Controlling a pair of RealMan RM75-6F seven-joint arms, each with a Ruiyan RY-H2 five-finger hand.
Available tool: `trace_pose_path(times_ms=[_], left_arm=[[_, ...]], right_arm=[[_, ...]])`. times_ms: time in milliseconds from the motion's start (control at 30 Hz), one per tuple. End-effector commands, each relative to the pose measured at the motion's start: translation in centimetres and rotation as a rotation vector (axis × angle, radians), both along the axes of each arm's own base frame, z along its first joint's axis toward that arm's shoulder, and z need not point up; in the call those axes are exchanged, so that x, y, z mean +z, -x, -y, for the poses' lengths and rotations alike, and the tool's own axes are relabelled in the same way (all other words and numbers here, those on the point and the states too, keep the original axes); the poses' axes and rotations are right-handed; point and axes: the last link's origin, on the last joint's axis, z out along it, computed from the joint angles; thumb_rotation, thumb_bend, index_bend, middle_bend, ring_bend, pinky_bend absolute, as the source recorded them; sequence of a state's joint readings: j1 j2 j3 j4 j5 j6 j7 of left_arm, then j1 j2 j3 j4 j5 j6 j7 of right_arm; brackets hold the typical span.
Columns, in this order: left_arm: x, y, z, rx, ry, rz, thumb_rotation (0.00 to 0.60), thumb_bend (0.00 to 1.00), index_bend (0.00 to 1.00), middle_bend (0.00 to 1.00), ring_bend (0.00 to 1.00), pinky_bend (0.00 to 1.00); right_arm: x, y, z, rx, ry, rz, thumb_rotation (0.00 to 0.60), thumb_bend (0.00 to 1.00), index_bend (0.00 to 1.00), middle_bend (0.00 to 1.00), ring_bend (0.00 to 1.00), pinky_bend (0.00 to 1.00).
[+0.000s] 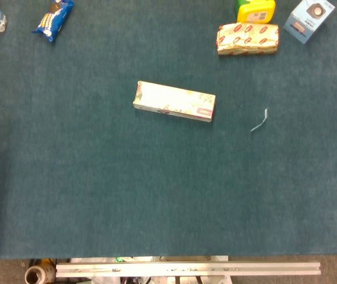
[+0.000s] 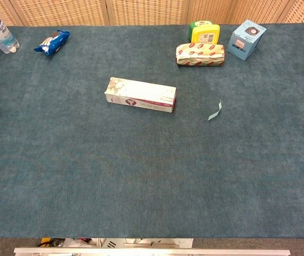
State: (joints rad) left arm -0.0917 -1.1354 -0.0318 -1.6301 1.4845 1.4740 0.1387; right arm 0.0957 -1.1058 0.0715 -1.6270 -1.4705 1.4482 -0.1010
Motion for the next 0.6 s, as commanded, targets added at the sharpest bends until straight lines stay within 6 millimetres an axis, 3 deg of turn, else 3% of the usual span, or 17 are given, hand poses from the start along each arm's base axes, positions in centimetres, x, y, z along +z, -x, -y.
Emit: trace_pose_path(times_ms=[33, 333, 467, 600], left_arm=[[0.0, 0.1, 0.0, 0.002, 0.001, 0.000, 0.600, 0.06, 0.12, 0.28, 0.26, 0.20], [0.3, 0.2, 0.5, 0.004, -0.007, 0.003, 0.600, 0.06, 0.12, 0.28, 0.27, 0.20], [0.3, 0.2, 0.6, 0.005, -0.008, 0.003, 0.600, 0.06, 0.12, 0.28, 0.27, 0.20], [0.4, 0.2, 0.9, 0.005, -0.011, 0.004, 0.600, 0.06, 0.12, 0.28, 0.27, 0.20]], right_arm=[[0.0, -0.1, 0.0, 0.001, -0.004, 0.001, 0.600, 0.12, 0.27, 0.51, 0.52, 0.59], [0.1, -1.0, 0.6, 0.052, -0.022, 0.023, 0.600, 0.12, 0.27, 0.51, 0.52, 0.59], [-0.2, -2.1, 1.8, 0.102, -0.059, 0.016, 0.600, 0.12, 0.27, 0.53, 0.58, 0.59], [-0.9, -3.4, 3.2, 0.156, -0.121, 0.001, 0.600, 0.12, 0.27, 0.64, 0.72, 0.74]])
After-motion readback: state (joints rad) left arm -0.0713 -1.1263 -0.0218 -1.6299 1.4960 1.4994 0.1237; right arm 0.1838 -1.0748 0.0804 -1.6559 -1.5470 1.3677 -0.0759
